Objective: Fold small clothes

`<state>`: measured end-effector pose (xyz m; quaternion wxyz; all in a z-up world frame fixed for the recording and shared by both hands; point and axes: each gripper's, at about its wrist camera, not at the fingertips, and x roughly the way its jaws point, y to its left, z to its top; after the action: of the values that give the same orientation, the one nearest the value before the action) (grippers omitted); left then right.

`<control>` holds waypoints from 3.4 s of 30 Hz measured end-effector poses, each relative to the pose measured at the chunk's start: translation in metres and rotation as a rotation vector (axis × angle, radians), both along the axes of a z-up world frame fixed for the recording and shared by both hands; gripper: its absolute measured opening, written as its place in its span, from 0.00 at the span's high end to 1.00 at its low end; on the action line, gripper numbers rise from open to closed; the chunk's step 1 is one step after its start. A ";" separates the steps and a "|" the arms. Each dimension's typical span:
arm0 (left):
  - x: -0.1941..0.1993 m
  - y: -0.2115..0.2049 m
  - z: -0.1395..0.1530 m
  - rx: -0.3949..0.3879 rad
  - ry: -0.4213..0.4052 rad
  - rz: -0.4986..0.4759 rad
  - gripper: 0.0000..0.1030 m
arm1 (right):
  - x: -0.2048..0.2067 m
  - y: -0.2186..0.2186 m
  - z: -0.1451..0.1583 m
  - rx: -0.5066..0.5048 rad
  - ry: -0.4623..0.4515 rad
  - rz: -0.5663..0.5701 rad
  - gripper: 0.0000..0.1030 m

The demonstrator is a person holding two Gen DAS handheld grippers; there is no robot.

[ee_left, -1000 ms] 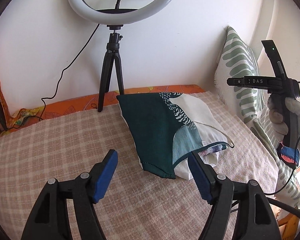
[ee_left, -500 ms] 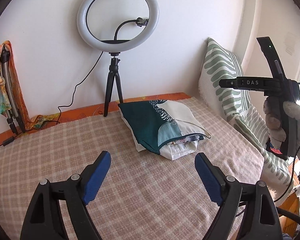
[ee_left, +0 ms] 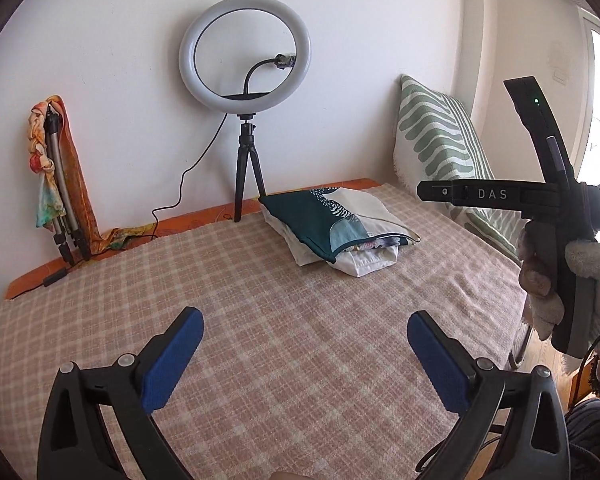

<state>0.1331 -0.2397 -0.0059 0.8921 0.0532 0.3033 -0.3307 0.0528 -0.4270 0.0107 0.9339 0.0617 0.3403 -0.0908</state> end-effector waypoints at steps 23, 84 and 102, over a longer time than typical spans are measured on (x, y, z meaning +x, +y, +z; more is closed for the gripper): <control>-0.037 0.019 -0.025 0.102 -0.048 0.030 0.00 | -0.045 0.039 -0.026 -0.007 -0.080 -0.078 0.22; -0.038 0.015 -0.024 0.127 -0.061 0.072 0.00 | -0.031 0.025 -0.040 0.061 -0.032 -0.083 0.21; -0.040 0.013 -0.024 0.127 -0.060 0.072 0.00 | -0.029 0.024 -0.042 0.071 -0.019 -0.078 0.21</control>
<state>0.0936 -0.2270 -0.0297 0.9069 0.1089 0.2985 -0.2768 0.0234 -0.4029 -0.0312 0.9301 0.1088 0.3316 -0.1143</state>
